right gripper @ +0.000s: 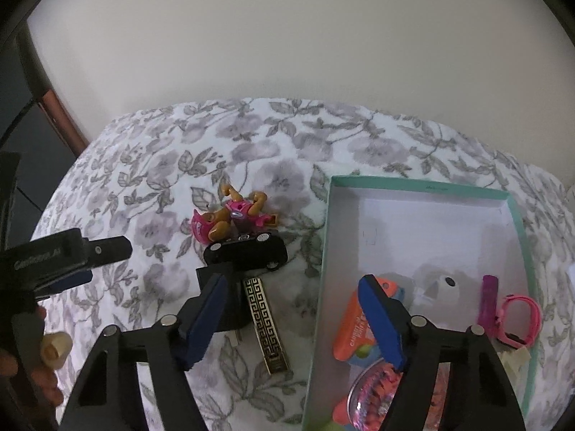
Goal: Organize rigid objects
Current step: 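Grasp the black charger plug with the left gripper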
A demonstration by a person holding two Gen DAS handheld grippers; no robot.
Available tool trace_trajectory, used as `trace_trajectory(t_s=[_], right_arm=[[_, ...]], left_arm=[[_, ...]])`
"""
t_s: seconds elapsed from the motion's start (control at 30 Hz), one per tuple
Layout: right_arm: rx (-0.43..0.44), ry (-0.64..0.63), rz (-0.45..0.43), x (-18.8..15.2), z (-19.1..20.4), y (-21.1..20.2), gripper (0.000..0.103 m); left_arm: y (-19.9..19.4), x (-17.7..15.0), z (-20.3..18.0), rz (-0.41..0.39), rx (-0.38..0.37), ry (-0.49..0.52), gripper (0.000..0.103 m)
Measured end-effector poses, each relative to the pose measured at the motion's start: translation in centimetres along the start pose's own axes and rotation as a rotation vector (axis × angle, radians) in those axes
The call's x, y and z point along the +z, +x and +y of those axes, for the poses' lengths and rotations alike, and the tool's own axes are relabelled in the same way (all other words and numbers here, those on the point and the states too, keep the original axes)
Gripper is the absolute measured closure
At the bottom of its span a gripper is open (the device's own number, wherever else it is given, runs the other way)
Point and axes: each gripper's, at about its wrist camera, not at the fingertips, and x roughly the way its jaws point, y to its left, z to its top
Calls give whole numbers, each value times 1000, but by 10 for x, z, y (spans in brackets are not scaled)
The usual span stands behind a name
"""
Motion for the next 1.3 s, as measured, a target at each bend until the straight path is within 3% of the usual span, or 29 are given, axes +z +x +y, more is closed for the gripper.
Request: trace_trajectory(t_s=[0.13, 0.37, 0.63, 0.7, 0.77, 0.97, 1.17, 1.3], right_arm=[[-24, -19, 10, -5, 0, 4, 26], [-73, -11, 16, -7, -25, -4, 26], [-90, 84, 10, -5, -61, -14, 26], [-86, 93, 8, -5, -63, -16, 26], [-81, 97, 9, -5, -64, -16, 26], [-71, 99, 19, -7, -61, -14, 26], [-57, 82, 24, -8, -54, -12, 26], [-25, 54, 28, -9, -44, -8, 26]], left_arm=[[8, -5, -19, 30, -75, 27, 7], [21, -15, -52, 45, -110, 102, 7], [38, -28, -75, 45, -74, 159, 8], [40, -31, -81, 38, -72, 177, 14], [42, -34, -86, 38, -69, 193, 29], [47, -39, -95, 56, -68, 228, 59], [48, -38, -96, 50, -27, 252, 72], [46, -34, -86, 45, 7, 246, 72]])
